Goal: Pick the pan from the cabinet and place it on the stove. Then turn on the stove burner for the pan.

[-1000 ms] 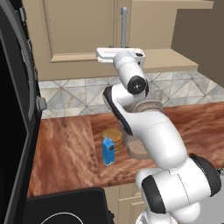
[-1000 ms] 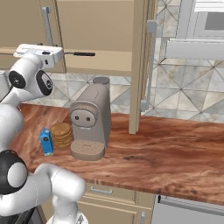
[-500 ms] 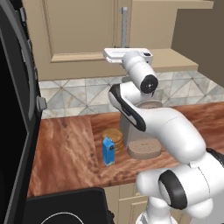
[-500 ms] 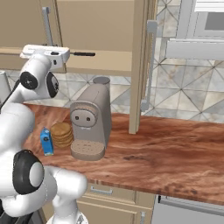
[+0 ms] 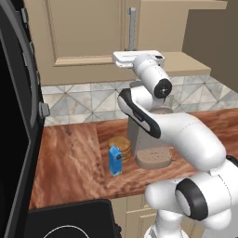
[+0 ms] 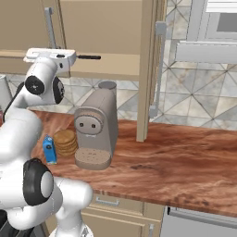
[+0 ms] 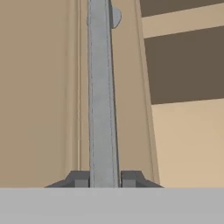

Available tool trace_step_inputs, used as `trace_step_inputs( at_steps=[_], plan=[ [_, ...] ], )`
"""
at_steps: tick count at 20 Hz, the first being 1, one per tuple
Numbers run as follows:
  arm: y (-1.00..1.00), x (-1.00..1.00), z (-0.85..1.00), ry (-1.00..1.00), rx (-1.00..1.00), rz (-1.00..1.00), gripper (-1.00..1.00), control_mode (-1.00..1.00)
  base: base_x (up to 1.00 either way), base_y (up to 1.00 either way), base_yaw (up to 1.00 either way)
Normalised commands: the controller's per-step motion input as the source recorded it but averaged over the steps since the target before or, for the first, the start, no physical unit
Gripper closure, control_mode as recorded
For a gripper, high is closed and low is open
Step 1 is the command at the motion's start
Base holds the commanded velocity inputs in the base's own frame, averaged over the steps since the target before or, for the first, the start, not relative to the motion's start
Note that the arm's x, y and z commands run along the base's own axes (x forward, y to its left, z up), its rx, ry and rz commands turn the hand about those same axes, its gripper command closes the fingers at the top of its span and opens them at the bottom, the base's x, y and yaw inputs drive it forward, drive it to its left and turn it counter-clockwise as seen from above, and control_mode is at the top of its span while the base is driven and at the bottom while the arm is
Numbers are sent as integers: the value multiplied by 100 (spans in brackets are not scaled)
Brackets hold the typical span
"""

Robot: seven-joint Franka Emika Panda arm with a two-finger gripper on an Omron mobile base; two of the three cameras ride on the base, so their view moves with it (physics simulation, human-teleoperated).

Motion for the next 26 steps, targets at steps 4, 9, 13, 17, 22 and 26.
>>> trace_step_inputs(
  at_steps=[4, 9, 13, 17, 22, 26],
  plan=[
    [18, -2, 1, 0, 0, -7, 100, -100, 0, 0, 0],
    [4, -20, 0, 1, -2, -13, 100, -100, 0, 0, 0],
    [6, -32, 0, 0, 0, -9, 100, -100, 0, 0, 0],
    [2, -51, 4, 0, 0, -7, 100, -100, 0, 0, 0],
    [9, -61, 7, 0, 0, -5, 100, -100, 0, 0, 0],
    [4, -78, 0, 0, 0, -1, 100, -100, 0, 0, 0]
  ],
)
